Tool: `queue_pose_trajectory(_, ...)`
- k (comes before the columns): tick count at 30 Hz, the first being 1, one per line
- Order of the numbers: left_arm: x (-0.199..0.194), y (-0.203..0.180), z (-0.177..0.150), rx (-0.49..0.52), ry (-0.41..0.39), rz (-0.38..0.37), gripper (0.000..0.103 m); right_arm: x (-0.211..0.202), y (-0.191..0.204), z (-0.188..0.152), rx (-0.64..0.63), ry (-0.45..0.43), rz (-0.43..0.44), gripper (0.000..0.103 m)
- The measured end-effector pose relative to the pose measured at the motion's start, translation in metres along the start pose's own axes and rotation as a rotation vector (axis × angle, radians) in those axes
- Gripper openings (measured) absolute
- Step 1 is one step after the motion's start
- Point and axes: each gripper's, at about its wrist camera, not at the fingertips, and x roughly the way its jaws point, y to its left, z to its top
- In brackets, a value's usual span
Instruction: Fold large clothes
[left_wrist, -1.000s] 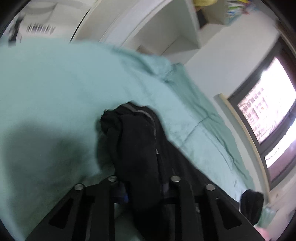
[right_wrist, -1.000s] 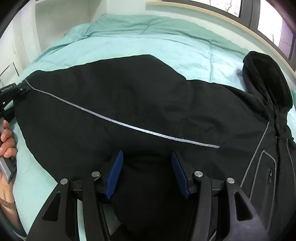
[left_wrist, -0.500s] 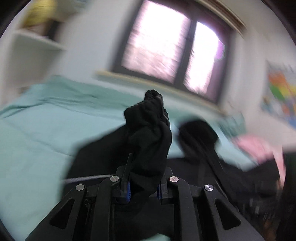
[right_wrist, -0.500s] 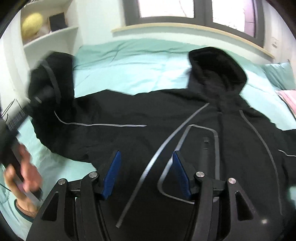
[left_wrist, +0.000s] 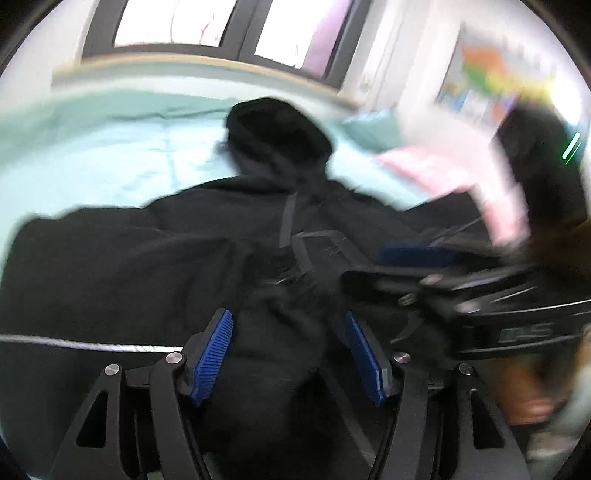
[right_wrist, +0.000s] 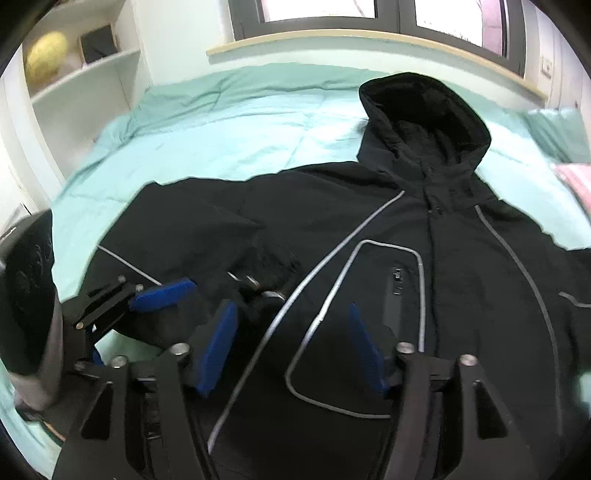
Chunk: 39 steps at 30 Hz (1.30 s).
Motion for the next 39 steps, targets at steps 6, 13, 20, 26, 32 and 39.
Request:
queue_pose_trajectory(6,-0.049,0.042,-0.001,-0.173,-0.108,-0.072,0.066,0.027,0.001,0.002,0.078,0.062,0.089,0.079)
queue_pose_trajectory(13,-0.057,0.061,-0.004,-0.291,-0.200,-0.031,0.066,0.079,0.033,0.007,0.083,0.128,0.104,0.060)
queue_pose_trajectory(20,-0.073,0.052,0.008,-0.346,-0.191,0.128,0.066,0.041,0.037,0.018,0.009,0.025,0.053,0.037)
queue_pose_trajectory(26,-0.100,0.002,0.042,-0.270,-0.221,0.206,0.066,-0.037,-0.010,0.036,-0.039,-0.123,0.015,0.037)
queue_pose_trajectory(32,-0.068,-0.036,0.071,-0.247,-0.153,0.216,0.066,-0.092,-0.092,0.058,0.017,-0.202,-0.039,0.037)
queue_pose_trajectory(39,-0.005,-0.075,0.083,-0.193,-0.042,0.205,0.066,-0.122,-0.189,0.060,0.045,-0.209,-0.191,0.037)
